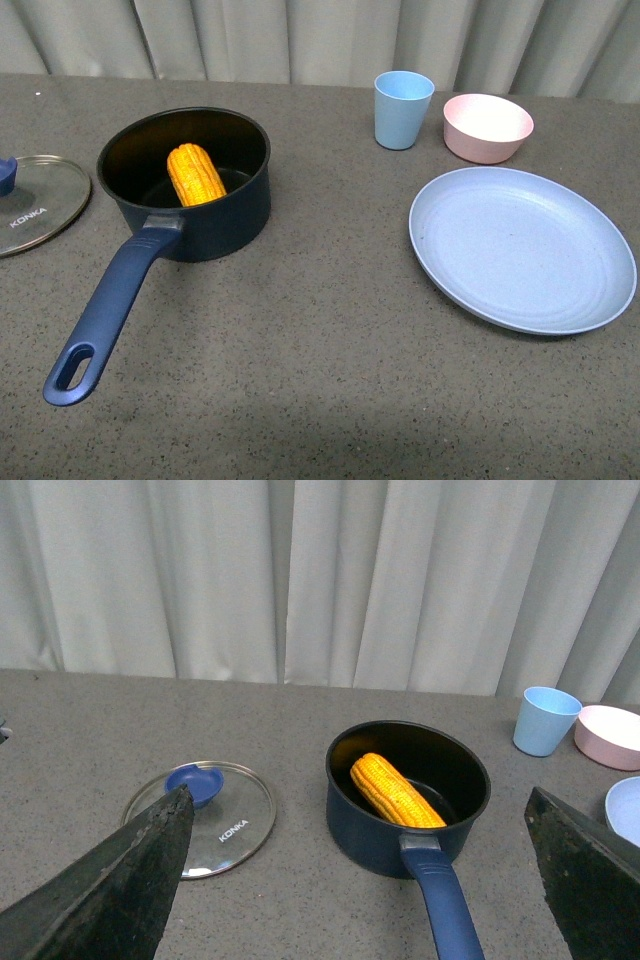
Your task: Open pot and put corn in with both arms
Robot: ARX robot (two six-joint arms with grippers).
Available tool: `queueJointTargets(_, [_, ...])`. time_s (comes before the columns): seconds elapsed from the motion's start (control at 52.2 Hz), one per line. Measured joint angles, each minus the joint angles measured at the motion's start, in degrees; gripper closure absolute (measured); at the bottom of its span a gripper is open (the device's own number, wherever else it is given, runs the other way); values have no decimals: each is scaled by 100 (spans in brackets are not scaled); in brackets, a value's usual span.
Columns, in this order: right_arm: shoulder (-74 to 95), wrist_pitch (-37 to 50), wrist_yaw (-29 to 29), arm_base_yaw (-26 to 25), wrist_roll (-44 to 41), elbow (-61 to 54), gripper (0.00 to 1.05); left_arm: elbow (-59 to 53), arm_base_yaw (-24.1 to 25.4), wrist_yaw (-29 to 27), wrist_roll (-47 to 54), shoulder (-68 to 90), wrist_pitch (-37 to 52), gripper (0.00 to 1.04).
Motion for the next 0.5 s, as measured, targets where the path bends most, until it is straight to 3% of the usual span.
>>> queueJointTargets(0.211, [-7,-2,-7,0,0,0,104,0,0,-2,0,0,0,7])
queueJointTargets(0.498, [-7,-2,-7,0,-9,0,58,0,0,0,0,0,0,7])
